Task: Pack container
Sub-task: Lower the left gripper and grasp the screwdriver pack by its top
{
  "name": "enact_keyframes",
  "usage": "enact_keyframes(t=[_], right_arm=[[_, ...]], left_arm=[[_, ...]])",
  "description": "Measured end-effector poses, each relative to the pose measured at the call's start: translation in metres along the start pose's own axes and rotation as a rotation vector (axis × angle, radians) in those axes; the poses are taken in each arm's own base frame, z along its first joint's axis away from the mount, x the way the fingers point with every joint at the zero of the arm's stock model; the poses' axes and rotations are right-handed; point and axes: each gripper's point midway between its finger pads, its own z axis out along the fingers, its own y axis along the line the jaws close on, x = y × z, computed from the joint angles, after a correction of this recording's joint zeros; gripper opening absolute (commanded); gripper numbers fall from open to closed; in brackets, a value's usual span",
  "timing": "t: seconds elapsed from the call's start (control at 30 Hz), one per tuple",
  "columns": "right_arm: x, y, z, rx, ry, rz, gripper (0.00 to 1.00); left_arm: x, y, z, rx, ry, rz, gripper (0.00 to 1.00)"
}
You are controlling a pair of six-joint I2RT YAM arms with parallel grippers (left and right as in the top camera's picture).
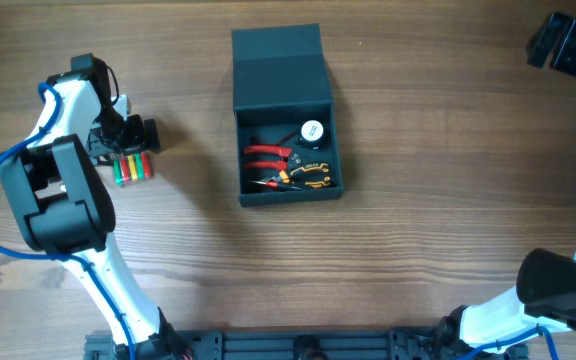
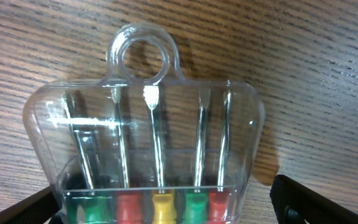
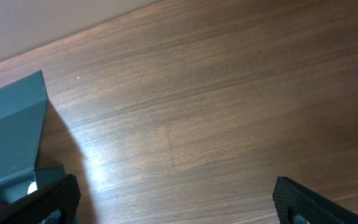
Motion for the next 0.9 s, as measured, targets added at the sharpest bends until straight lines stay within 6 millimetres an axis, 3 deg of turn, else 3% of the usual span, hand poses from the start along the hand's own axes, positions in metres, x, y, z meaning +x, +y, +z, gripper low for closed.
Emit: enact_keyframes(t=[0.27, 0.77, 0.9], right_arm=[[0.001, 0.0, 0.0, 0.0, 0.004, -0.007, 1.0], [0.0062, -0.0001, -0.0001, 0.0, 0.025, -0.008, 1.0], [0.0062, -0.0001, -0.0001, 0.0, 0.025, -0.008, 1.0]], left_arm=[[0.0045, -0.0011, 0.0, 0.006, 0.018, -0.003, 0.85], [0.006, -0.0019, -0.0001, 0.011, 0.024, -0.004, 0.78], [0.0064, -0.0024, -0.0001, 0.014, 0.026, -0.004, 0.71]])
